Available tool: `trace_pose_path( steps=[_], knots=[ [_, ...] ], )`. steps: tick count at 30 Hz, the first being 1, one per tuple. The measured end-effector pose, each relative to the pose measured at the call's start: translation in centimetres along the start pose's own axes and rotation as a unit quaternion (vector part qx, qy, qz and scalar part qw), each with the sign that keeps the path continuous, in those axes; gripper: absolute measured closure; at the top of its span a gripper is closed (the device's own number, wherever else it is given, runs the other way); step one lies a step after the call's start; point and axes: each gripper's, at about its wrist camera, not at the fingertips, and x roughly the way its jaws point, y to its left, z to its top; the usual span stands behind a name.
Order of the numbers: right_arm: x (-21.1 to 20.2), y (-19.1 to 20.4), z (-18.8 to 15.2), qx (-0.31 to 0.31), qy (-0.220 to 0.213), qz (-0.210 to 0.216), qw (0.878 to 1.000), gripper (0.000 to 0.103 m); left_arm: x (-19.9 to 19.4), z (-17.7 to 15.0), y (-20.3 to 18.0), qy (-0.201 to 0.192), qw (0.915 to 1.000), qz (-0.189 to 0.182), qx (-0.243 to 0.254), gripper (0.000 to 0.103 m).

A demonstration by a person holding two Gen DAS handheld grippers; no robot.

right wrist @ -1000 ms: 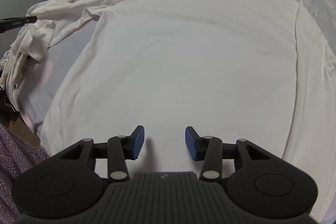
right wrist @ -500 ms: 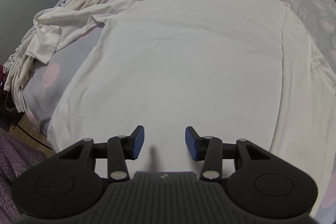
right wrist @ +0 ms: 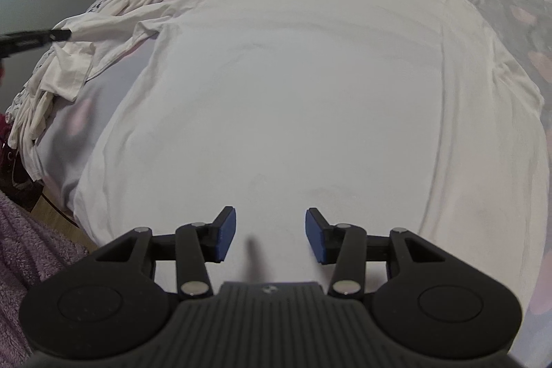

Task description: Fold clothes

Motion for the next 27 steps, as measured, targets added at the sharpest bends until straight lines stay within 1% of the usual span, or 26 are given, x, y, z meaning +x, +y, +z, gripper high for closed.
trace_pose_path(
  steps=[1, 3, 5, 8, 10, 12, 13, 15, 16, 17, 18, 21, 23, 25, 27],
  knots=[
    [0.0, -0.2, -0.1, 0.003, 0.000, -0.001, 1.000, 0.054, 1.0, 0.0, 0.1, 0.008, 0.9999, 0.012, 0.000, 0.070],
    [0.2, -0.6, -0.2, 0.010, 0.003, -0.003, 1.000, 0.054, 2.5, -0.4, 0.5, 0.016, 0.9991, 0.040, 0.000, 0.064],
    [0.4, -0.8, -0.1, 0.011, 0.007, -0.004, 1.000, 0.054, 4.1, -0.7, 0.7, 0.026, 0.9978, 0.061, -0.001, 0.063],
    [0.9, -0.9, 0.0, 0.007, 0.012, -0.004, 1.000, 0.054, 6.0, -0.8, 1.0, 0.049, 0.9958, 0.077, -0.003, 0.063],
    [1.2, -1.0, 0.2, 0.008, 0.016, -0.002, 1.000, 0.054, 6.8, -0.9, 1.4, 0.051, 0.9947, 0.089, -0.013, 0.063],
    [1.5, -1.0, 0.5, 0.007, 0.018, 0.001, 1.000, 0.054, 7.1, -0.9, 1.9, 0.052, 0.9941, 0.090, -0.032, 0.064],
    [1.6, -0.9, 0.7, 0.005, 0.018, 0.000, 1.000, 0.054, 7.2, -0.8, 2.0, 0.053, 0.9938, 0.090, -0.038, 0.067],
    [1.7, -0.8, 0.9, -0.002, 0.016, -0.002, 1.000, 0.054, 6.9, -0.6, 2.1, 0.058, 0.9933, 0.093, -0.037, 0.081],
    [1.6, -0.7, 1.0, -0.005, 0.014, -0.002, 1.000, 0.054, 6.6, -0.5, 2.4, 0.059, 0.9935, 0.088, -0.041, 0.086],
    [1.6, -0.6, 1.1, -0.008, 0.012, -0.003, 1.000, 0.054, 6.3, -0.4, 2.7, 0.059, 0.9933, 0.085, -0.050, 0.094],
    [1.5, -0.6, 1.1, -0.010, 0.011, -0.002, 1.000, 0.054, 5.9, -0.2, 3.0, 0.057, 0.9931, 0.084, -0.059, 0.098],
    [1.2, -0.3, 1.2, -0.015, 0.006, 0.003, 1.000, 0.054, 3.0, 0.1, 3.6, 0.030, 0.9936, 0.070, -0.084, 0.098],
    [1.0, -0.1, 1.2, -0.016, 0.004, 0.007, 1.000, 0.054, 0.1, 0.4, 3.5, 0.000, 0.9941, 0.049, -0.096, 0.099],
    [0.8, 0.1, 1.1, -0.017, 0.003, 0.013, 1.000, 0.054, -3.0, 1.0, 3.0, -0.038, 0.9951, 0.027, -0.088, 0.099],
    [0.6, 0.4, 1.0, -0.017, 0.002, 0.020, 1.000, 0.054, -6.2, 1.6, 3.0, -0.073, 0.9939, 0.000, -0.083, 0.099]
  ],
)
